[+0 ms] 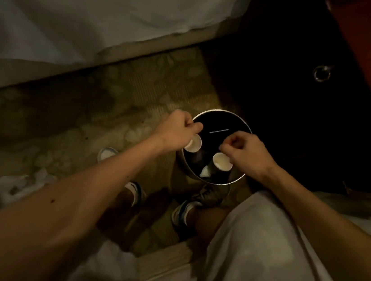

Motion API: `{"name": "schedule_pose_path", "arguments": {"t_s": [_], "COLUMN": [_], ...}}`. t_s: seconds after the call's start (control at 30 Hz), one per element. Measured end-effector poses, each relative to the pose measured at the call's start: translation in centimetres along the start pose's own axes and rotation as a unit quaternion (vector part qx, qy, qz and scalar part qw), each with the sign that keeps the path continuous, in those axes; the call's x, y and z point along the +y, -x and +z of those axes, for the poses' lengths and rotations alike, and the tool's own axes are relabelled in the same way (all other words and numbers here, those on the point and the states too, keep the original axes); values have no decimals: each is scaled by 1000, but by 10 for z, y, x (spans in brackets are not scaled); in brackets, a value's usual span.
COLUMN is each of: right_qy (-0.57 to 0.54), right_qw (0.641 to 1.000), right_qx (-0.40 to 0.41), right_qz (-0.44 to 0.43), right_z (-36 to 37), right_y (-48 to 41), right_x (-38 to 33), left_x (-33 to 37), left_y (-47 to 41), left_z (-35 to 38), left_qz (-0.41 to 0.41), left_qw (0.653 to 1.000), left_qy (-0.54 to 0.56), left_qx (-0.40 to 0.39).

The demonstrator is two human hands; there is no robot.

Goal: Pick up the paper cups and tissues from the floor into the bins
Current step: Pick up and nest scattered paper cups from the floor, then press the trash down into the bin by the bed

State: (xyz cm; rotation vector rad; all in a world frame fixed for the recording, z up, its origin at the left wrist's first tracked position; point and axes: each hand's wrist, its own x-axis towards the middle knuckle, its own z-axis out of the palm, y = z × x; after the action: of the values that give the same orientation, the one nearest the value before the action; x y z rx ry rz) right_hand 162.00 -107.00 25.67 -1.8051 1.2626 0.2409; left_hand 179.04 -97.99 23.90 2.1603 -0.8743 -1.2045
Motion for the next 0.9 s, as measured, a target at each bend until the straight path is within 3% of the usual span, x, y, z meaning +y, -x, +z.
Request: {"name": "schedule_pose_path", "arguments": {"t_s": [0.17, 0.33, 0.5, 0.67, 0.9], "right_qy": [89, 199, 269, 304, 401], "right_qw": [972, 897, 827, 790, 762], "right_qx": [13, -33, -117, -231, -331], "right_qz": [-215, -394, -480, -480, -386], "right_z": [18, 72, 153, 234, 331], "right_y": [72, 125, 152, 136, 76], "right_x": [-121, -217, -265, -276, -235], "left_x": [15, -36, -120, -223, -345], "left_y": [102, 222, 313, 338, 309], "left_z": [-126, -214, -235, -212, -134], "left_qz": [114, 144, -22, -173, -330], "left_qw": [971, 914, 899, 922, 928], "left_qy": [-181, -296, -374, -266, -112], "left_qx": [105, 235, 226, 221, 128]}}
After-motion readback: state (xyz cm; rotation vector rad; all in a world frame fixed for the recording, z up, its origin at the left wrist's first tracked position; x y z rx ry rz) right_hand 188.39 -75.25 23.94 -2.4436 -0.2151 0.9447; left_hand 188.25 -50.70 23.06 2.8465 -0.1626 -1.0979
